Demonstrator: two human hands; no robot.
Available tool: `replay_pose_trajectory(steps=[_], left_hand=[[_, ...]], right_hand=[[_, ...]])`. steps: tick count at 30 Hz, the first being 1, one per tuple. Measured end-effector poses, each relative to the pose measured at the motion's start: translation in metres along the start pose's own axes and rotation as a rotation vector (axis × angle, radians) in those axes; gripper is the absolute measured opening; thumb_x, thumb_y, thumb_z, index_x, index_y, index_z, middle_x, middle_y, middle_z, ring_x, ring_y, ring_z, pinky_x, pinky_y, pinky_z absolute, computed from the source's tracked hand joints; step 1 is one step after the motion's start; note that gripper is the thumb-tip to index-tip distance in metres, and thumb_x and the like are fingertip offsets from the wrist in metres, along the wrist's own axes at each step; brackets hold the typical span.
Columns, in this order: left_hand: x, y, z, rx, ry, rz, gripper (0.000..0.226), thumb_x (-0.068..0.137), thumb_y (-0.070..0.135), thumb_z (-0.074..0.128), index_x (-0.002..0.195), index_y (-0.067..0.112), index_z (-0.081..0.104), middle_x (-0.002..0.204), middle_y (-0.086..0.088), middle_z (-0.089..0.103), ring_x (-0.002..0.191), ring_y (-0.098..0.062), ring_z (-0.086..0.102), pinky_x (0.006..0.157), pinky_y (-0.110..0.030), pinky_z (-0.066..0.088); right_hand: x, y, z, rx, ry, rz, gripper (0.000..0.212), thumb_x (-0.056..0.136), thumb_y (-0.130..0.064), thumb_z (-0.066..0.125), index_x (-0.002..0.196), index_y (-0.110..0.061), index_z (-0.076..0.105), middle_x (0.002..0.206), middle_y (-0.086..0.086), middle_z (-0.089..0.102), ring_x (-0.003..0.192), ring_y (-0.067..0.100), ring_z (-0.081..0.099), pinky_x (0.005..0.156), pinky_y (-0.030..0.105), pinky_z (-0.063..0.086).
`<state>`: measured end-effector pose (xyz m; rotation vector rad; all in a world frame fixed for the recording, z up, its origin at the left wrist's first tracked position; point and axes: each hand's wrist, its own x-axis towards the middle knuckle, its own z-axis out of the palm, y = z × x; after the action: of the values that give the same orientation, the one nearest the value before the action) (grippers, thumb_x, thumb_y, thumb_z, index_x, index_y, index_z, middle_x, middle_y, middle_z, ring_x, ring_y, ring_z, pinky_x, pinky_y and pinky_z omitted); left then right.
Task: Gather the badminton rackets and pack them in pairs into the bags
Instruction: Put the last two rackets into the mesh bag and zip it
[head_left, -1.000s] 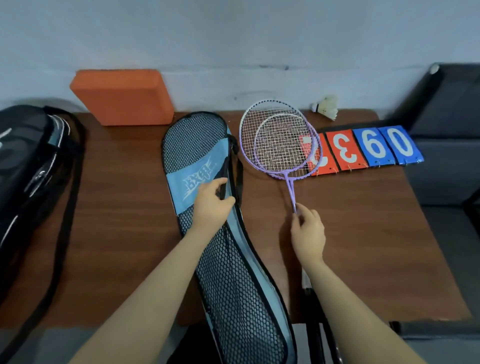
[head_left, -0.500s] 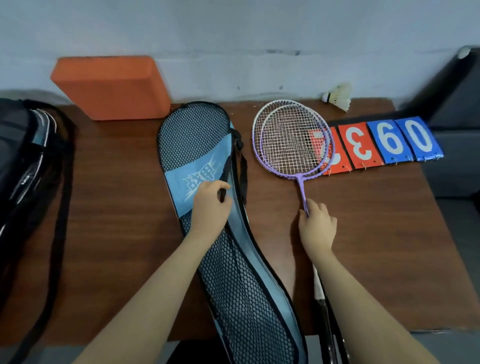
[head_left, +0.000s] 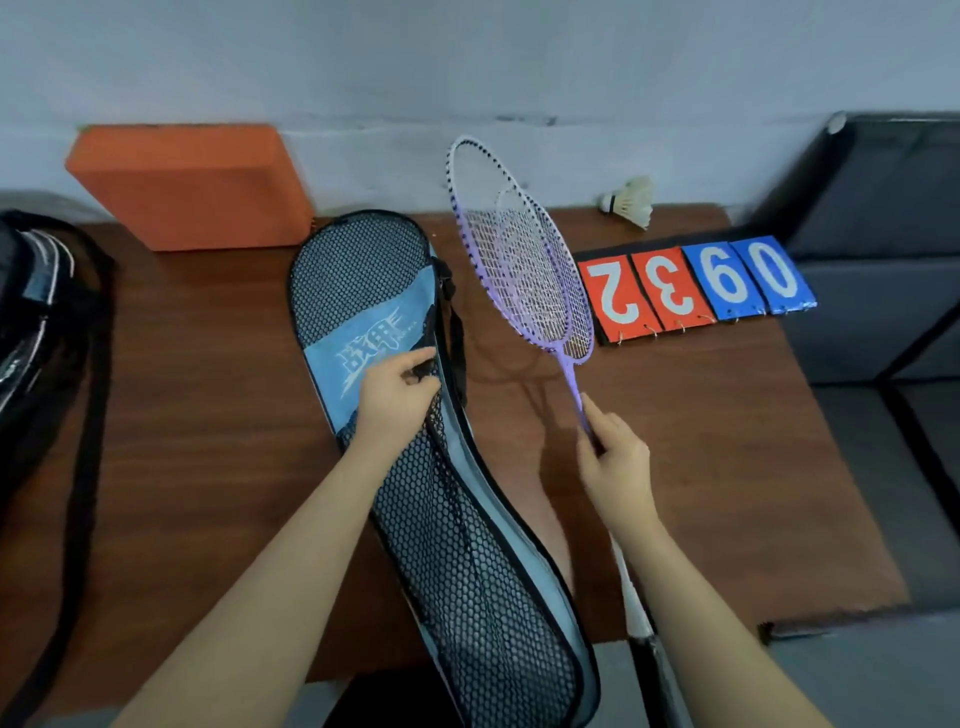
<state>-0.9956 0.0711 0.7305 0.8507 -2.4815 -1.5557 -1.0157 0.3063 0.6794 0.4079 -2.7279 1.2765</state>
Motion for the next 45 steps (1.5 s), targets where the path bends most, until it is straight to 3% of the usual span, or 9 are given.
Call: replay_pose_trajectory(steps=[5,11,16,22,31,34,37,41,45], left_hand=[[-0.004,0.01,0.007,-0.104,0.007,-0.045,0.038,0.086,0.001,0.054,0.121,0.014,0.06,0.066,0.009,0.05,0.056,-0.02,0.044,0.053,-0.029,0.04],[-0.021,0.013,0.01,-0.16,0.027,-0.055,0.037,0.086,0.001,0.053,0.12,0.014,0.06,0.072,0.017,0.052,0.054,0.001,0.046,0.058,-0.021,0.041],[-0.035,0.009,0.008,-0.202,0.038,-0.049,0.038,0.086,0.0,0.052,0.12,0.015,0.061,0.073,0.019,0.054,0.056,0.001,0.044,0.058,-0.02,0.04],[-0.033,0.012,0.011,-0.278,0.079,-0.057,0.039,0.088,0.001,0.052,0.125,0.013,0.056,0.078,0.023,0.052,0.048,0.011,0.048,0.055,-0.009,0.04],[-0.026,0.02,0.04,-0.214,0.14,-0.008,0.047,0.089,0.005,0.052,0.135,0.014,0.046,0.079,0.009,0.057,0.058,-0.009,0.041,0.056,-0.026,0.037],[-0.023,0.02,0.044,-0.161,0.084,0.003,0.057,0.085,0.0,0.054,0.138,0.016,0.042,0.105,-0.004,0.061,0.084,-0.022,0.057,0.076,-0.033,0.049],[-0.019,0.017,0.049,-0.121,0.04,0.003,0.065,0.081,-0.006,0.056,0.14,0.017,0.039,0.134,-0.011,0.048,0.122,-0.029,0.047,0.103,-0.048,0.04],[-0.022,0.017,0.054,-0.051,-0.009,0.061,0.071,0.08,-0.005,0.058,0.142,0.021,0.035,0.141,-0.002,0.038,0.129,-0.018,0.038,0.109,-0.035,0.033],[-0.031,0.024,0.059,0.0,-0.032,0.101,0.074,0.084,-0.005,0.056,0.146,0.021,0.025,0.149,0.0,0.025,0.135,-0.012,0.026,0.1,-0.017,0.023]], right_hand=[[-0.021,0.007,-0.024,-0.004,-0.064,-0.083,0.047,0.084,0.005,0.056,0.129,-0.007,0.052,0.077,0.006,0.054,0.069,0.006,0.046,0.07,0.003,0.036],[-0.037,0.006,-0.039,-0.003,-0.09,-0.109,0.063,0.085,0.009,0.05,0.14,-0.021,0.039,0.077,-0.007,0.042,0.067,0.005,0.043,0.067,0.011,0.038],[-0.038,0.005,-0.044,-0.12,-0.074,-0.132,0.056,0.086,-0.004,0.044,0.14,-0.014,0.039,0.078,-0.001,0.042,0.062,0.017,0.044,0.059,0.03,0.041],[-0.051,0.015,-0.058,-0.225,-0.082,-0.106,0.059,0.077,0.002,0.048,0.134,-0.012,0.047,0.072,0.005,0.045,0.058,0.025,0.048,0.055,0.032,0.042],[-0.083,0.028,-0.067,-0.362,-0.181,-0.201,0.065,0.074,0.001,0.04,0.134,-0.021,0.038,0.065,0.006,0.042,0.053,0.024,0.043,0.042,0.031,0.041],[-0.088,0.031,-0.073,-0.293,-0.225,-0.261,0.06,0.078,-0.004,0.037,0.135,-0.022,0.037,0.067,0.007,0.044,0.058,0.024,0.045,0.049,0.034,0.045],[-0.09,0.03,-0.079,-0.173,-0.241,-0.252,0.066,0.08,0.002,0.048,0.137,-0.03,0.036,0.071,0.005,0.045,0.064,0.014,0.042,0.058,0.023,0.041],[-0.089,0.029,-0.084,0.016,-0.272,-0.156,0.062,0.085,0.001,0.054,0.137,-0.029,0.04,0.076,0.0,0.047,0.069,0.005,0.045,0.068,0.012,0.04],[-0.086,0.03,-0.085,0.035,-0.297,-0.087,0.053,0.085,0.003,0.057,0.132,-0.02,0.049,0.077,0.003,0.051,0.072,0.008,0.048,0.071,0.009,0.038]])
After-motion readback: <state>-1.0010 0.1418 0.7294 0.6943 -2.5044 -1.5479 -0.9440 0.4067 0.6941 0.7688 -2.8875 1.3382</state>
